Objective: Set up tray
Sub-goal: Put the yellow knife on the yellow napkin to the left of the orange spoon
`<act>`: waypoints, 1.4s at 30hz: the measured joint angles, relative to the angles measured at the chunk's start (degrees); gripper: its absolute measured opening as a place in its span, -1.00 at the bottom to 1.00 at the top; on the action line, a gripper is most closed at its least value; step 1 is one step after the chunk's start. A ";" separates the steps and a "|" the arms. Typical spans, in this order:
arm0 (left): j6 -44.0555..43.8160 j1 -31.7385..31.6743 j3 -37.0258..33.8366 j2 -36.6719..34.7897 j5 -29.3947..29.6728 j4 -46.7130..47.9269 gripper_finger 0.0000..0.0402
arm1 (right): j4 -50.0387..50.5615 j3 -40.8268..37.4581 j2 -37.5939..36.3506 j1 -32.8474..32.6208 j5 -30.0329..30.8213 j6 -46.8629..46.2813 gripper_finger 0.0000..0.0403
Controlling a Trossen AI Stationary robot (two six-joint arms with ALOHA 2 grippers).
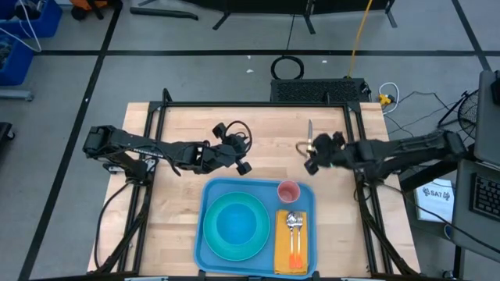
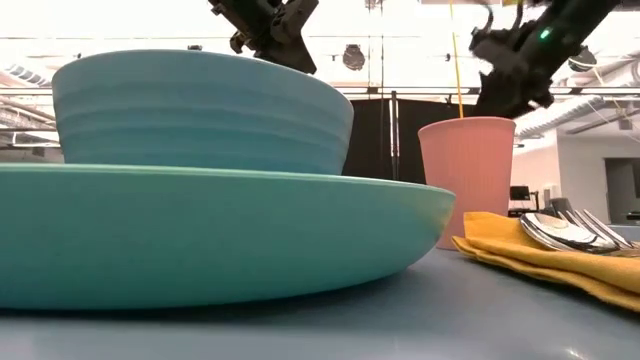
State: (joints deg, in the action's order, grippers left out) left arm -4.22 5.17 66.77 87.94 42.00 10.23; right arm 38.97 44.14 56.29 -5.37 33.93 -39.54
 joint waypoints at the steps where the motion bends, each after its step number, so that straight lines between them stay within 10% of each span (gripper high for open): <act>1: -0.44 0.00 0.02 0.00 0.04 0.37 -0.62 | 0.33 0.00 -0.01 2.83 -1.53 1.45 -0.40; 12: -0.16 -0.27 0.02 0.00 0.05 1.44 -0.62 | 0.94 0.00 10.45 19.54 -17.60 9.57 -0.58; 29: 0.43 -0.70 0.02 0.00 0.02 1.56 -0.62 | -1.64 0.00 20.10 26.28 -19.29 6.10 0.08; 42: -0.07 -0.70 0.02 0.00 0.00 1.51 -0.62 | -7.34 0.00 26.92 29.79 -26.85 -0.40 0.01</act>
State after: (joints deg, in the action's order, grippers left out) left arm -4.29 4.47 66.78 87.94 42.00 11.75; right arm 31.64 44.14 83.21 24.42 7.09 -39.94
